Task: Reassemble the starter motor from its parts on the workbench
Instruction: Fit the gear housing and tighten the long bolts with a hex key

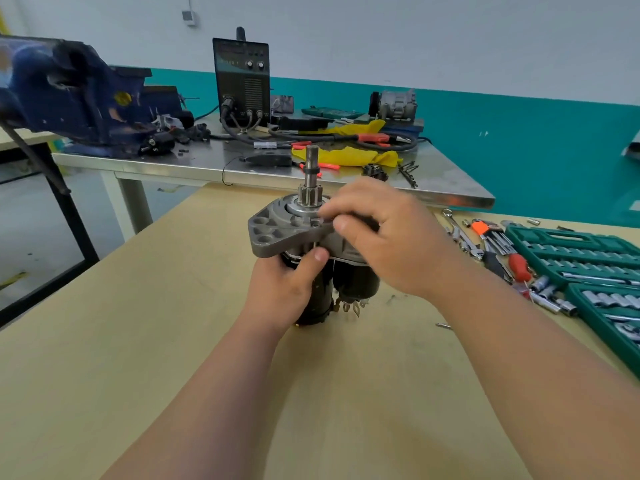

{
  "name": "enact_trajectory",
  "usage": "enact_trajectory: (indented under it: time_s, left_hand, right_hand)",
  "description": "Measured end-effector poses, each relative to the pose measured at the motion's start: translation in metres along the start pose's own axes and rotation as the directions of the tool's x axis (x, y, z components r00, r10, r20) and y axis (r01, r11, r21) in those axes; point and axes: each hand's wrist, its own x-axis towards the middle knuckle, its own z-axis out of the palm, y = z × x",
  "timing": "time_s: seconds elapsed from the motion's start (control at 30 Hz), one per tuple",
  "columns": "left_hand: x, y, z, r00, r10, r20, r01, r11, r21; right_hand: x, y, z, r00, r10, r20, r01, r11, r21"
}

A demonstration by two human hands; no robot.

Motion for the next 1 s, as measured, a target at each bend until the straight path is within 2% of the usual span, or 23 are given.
enact_trajectory:
  time_s: [0.07,0.1,0.2,0.33,0.4,0.5,0.6,0.7,0.73,0.8,0.87,0.9,0.93,1.0]
  left_hand:
    - [-0.003,0.0,0.002,0.999,0.035,-0.009,-0.035,0.999,0.001]
    - [-0.004,0.0,0.003,0.999,0.048,-0.006,-0.048,0.999,-0.006]
    - [-0.005,0.002,0.004,0.997,0.078,0.012,-0.078,0.997,-0.018]
    - [-0.004,0.0,0.004,0.996,0.079,-0.03,-0.08,0.997,-0.006]
    - [-0.003,0.0,0.004,0.996,0.052,-0.067,-0.051,0.999,0.015]
    - [-0.002,0.001,0.004,0.996,0.024,-0.082,-0.02,0.999,0.049]
    - [-0.003,0.0,0.003,0.997,0.032,-0.068,-0.027,0.997,0.069]
    - [-0.002,-0.003,0.003,0.997,0.023,-0.079,-0.017,0.998,0.064]
    - [-0.002,-0.004,0.002,0.996,0.011,-0.088,-0.006,0.998,0.06]
    - [-0.001,-0.006,0.0,0.994,-0.022,-0.103,0.027,0.998,0.051]
    - [0.0,-0.007,0.0,0.992,-0.038,-0.117,0.044,0.998,0.044]
    - [0.0,-0.007,0.0,0.991,-0.043,-0.126,0.05,0.998,0.049]
    - [0.0,-0.006,0.001,0.99,-0.05,-0.132,0.058,0.997,0.059]
    - [-0.001,-0.004,0.004,0.991,-0.041,-0.124,0.051,0.996,0.075]
  right_hand:
    - [-0.007,0.013,-0.014,0.979,0.186,-0.081,-0.166,0.965,0.202]
    - [-0.011,0.025,-0.022,0.951,0.283,-0.125,-0.247,0.938,0.243]
    - [-0.033,0.072,-0.042,0.848,0.511,-0.14,-0.506,0.859,0.073]
    - [-0.076,0.128,-0.054,0.672,0.728,-0.134,-0.74,0.66,-0.127]
    - [-0.093,0.142,-0.055,0.634,0.762,-0.132,-0.763,0.588,-0.269]
    - [-0.103,0.146,-0.049,0.612,0.79,-0.035,-0.72,0.538,-0.438]
    - [-0.105,0.14,-0.045,0.641,0.767,0.017,-0.644,0.55,-0.532]
    - [-0.106,0.14,-0.051,0.666,0.739,-0.102,-0.661,0.521,-0.54]
    - [-0.109,0.143,-0.055,0.65,0.738,-0.184,-0.698,0.483,-0.529]
    - [-0.116,0.148,-0.06,0.568,0.77,-0.29,-0.773,0.379,-0.509]
    - [-0.121,0.147,-0.057,0.48,0.839,-0.255,-0.79,0.287,-0.541]
    - [-0.121,0.145,-0.052,0.467,0.858,-0.215,-0.775,0.279,-0.568]
    - [-0.12,0.142,-0.045,0.481,0.857,-0.186,-0.749,0.292,-0.594]
    - [-0.115,0.135,-0.03,0.556,0.818,-0.149,-0.688,0.353,-0.634]
